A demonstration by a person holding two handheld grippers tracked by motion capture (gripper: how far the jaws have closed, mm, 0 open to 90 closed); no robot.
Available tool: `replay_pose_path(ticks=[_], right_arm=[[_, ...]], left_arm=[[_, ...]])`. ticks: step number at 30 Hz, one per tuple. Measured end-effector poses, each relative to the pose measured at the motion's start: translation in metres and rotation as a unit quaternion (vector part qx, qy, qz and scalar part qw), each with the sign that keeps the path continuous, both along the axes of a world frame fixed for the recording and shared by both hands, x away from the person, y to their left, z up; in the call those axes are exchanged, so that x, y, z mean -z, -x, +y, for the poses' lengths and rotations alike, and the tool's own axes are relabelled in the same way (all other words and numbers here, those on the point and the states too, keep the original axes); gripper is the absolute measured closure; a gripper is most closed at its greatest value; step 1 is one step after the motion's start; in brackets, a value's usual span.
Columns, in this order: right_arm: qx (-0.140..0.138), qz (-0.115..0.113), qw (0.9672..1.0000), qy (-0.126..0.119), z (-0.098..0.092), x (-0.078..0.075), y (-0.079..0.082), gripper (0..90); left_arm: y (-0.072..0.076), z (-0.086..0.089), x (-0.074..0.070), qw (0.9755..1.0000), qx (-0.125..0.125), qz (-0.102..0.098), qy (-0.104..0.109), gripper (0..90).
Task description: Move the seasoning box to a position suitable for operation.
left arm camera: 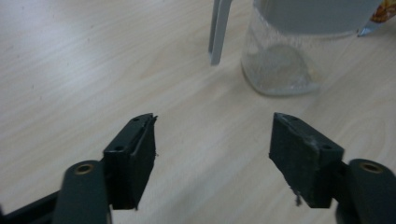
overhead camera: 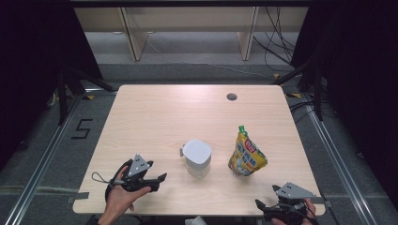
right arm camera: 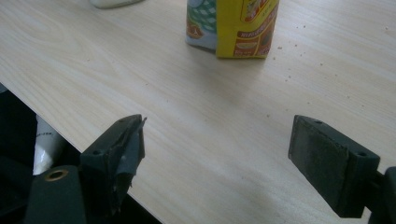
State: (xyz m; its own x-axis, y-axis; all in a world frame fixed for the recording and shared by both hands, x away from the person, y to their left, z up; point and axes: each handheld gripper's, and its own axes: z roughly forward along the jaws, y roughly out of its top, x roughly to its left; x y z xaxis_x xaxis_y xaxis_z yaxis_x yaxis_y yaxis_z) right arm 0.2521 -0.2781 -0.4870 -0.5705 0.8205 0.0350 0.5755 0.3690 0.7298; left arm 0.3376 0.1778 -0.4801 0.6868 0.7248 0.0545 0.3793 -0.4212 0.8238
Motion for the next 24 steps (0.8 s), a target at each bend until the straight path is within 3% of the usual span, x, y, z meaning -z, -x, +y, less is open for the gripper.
replay_pose_path(ticks=[1,2,3,5,6,8,9,11,13,14,17,18,19,21,24], right_arm=[[0.000,0.000,1.0000,0.000,0.000,0.000,0.000,19.4],[-0.001,-0.001,1.0000,0.000,0.000,0.000,0.000,19.4],[0.007,0.005,0.9999,-0.006,0.001,0.000,0.001,19.5],[0.003,-0.005,1.0000,0.001,-0.001,0.001,0.000,19.5],[0.005,-0.005,1.0000,0.000,-0.001,0.001,0.000,19.6],[0.003,-0.008,1.0000,-0.001,-0.002,0.001,-0.001,19.8],[0.013,0.002,0.9999,-0.004,-0.001,0.001,0.001,19.9],[0.011,0.002,0.9999,-0.004,-0.001,0.001,0.001,19.9],[0.012,0.003,0.9999,-0.003,0.000,0.001,0.001,20.0],[-0.001,-0.007,1.0000,0.002,-0.002,0.001,-0.001,20.1],[0.009,0.004,1.0000,0.002,0.000,0.002,0.001,20.3],[0.010,0.001,0.9999,0.003,-0.001,0.002,0.000,20.3],[0.007,-0.003,1.0000,0.006,-0.002,0.003,0.000,20.4],[0.008,-0.001,1.0000,0.003,-0.002,0.003,0.000,20.5],[0.009,0.001,1.0000,-0.001,0.000,0.003,0.000,20.6]], left_arm=[[0.000,0.000,0.000,1.0000,0.000,0.000,0.000,34.4],[-0.007,-0.010,0.000,0.9998,0.002,0.014,0.011,35.6],[-0.013,-0.013,-0.001,0.9999,0.016,0.004,-0.002,37.6],[-0.016,-0.017,-0.001,0.9998,0.017,0.000,-0.006,39.7],[-0.022,-0.024,0.001,0.9996,0.020,-0.001,-0.019,41.4],[-0.024,-0.027,0.003,0.9998,0.016,0.000,-0.015,45.0],[-0.026,-0.028,0.003,0.9997,0.019,0.003,-0.018,46.5],[-0.032,-0.031,0.004,0.9996,0.019,-0.006,-0.019,49.2],[-0.040,-0.033,0.005,0.9997,0.021,-0.005,-0.006,50.4],[-0.042,-0.034,0.006,0.9997,0.020,-0.016,-0.003,51.3],[-0.046,-0.038,0.007,0.9998,0.016,-0.013,0.003,54.8],[-0.049,-0.039,0.006,0.9996,0.022,-0.019,-0.007,55.5],[-0.051,-0.042,0.007,0.9998,0.015,-0.016,0.003,56.0],[-0.057,-0.044,0.005,0.9991,0.033,-0.025,-0.004,58.3],[-0.060,-0.051,0.005,0.9995,0.027,-0.017,0.008,60.4]])
